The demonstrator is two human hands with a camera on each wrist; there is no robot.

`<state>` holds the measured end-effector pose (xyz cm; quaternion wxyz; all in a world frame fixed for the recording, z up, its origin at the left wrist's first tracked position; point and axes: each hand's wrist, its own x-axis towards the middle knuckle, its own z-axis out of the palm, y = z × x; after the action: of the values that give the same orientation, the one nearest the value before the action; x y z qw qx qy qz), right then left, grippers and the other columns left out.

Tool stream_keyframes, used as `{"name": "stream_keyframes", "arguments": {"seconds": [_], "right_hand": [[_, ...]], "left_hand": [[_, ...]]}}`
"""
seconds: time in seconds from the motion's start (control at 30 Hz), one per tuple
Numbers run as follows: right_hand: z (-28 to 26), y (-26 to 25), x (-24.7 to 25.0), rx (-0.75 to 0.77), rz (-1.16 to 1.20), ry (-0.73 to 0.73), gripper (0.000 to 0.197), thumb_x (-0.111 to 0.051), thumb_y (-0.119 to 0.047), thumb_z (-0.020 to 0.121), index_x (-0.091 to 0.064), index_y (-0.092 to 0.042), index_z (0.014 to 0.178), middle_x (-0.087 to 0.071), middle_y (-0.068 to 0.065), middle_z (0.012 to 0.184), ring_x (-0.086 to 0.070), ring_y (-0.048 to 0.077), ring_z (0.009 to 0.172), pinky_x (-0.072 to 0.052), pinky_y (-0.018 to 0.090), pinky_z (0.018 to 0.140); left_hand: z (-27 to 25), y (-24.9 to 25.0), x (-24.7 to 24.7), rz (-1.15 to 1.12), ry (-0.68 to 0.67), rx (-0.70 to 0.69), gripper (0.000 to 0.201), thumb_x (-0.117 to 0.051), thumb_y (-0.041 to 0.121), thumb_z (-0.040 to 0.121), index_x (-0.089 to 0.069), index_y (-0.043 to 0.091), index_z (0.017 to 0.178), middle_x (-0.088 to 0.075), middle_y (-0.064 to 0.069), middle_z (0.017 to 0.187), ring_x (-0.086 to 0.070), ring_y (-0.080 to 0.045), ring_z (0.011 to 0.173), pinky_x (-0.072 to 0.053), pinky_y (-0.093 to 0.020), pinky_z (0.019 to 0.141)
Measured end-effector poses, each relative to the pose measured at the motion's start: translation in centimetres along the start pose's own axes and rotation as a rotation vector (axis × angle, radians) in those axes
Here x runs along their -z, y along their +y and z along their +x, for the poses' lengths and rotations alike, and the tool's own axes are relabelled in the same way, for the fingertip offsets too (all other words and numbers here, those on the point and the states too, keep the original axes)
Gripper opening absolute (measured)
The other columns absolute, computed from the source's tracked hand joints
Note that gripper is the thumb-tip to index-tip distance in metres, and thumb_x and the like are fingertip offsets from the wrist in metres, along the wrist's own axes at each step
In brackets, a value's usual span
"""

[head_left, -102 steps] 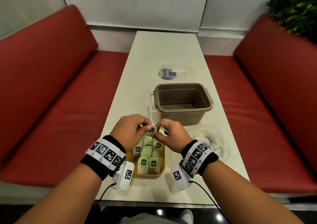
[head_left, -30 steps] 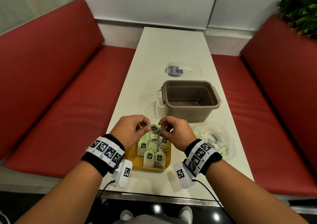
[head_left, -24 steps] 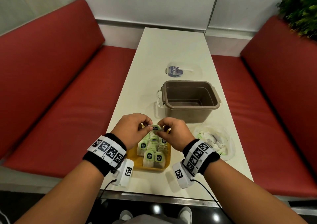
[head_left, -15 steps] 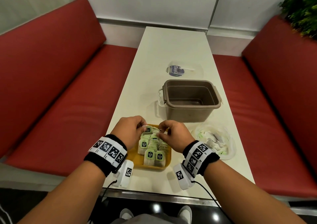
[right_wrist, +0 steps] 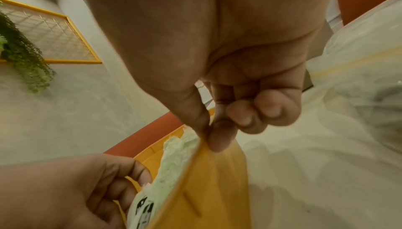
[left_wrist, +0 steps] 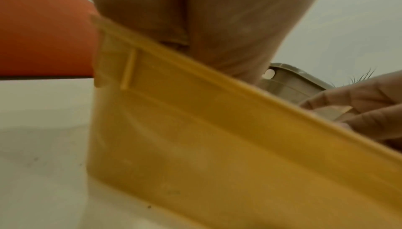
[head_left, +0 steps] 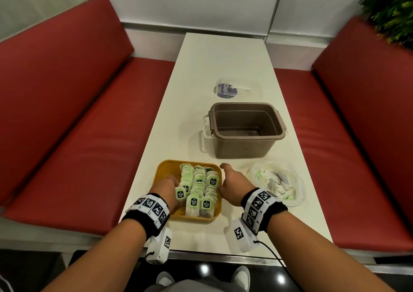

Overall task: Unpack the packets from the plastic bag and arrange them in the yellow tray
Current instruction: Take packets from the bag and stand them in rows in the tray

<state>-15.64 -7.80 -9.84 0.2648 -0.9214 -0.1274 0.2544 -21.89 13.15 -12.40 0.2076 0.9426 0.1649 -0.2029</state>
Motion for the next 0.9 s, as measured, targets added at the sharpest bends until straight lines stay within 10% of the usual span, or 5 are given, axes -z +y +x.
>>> {"name": "stream_keyframes", "arguments": {"seconds": [0.9], "right_hand": [[0.8,1.0,0.0,0.091,-0.026,-0.052,0.055,-0.055,-0.015,0.090,-0.033,-0.015,0.140,-0.070,0.009,0.100,-0.065,0.029,0.094,-0.053,0.038,0.081]], "left_hand": [[1.1,2.7,-0.2,-0.145,0.060,-0.041,0.044,-0.054,0.030,0.093,-0.047,0.022,0.135,-0.064,-0.011,0.121,-0.061,-0.032,0.109,-0.048,-0.032,0.089]]}}
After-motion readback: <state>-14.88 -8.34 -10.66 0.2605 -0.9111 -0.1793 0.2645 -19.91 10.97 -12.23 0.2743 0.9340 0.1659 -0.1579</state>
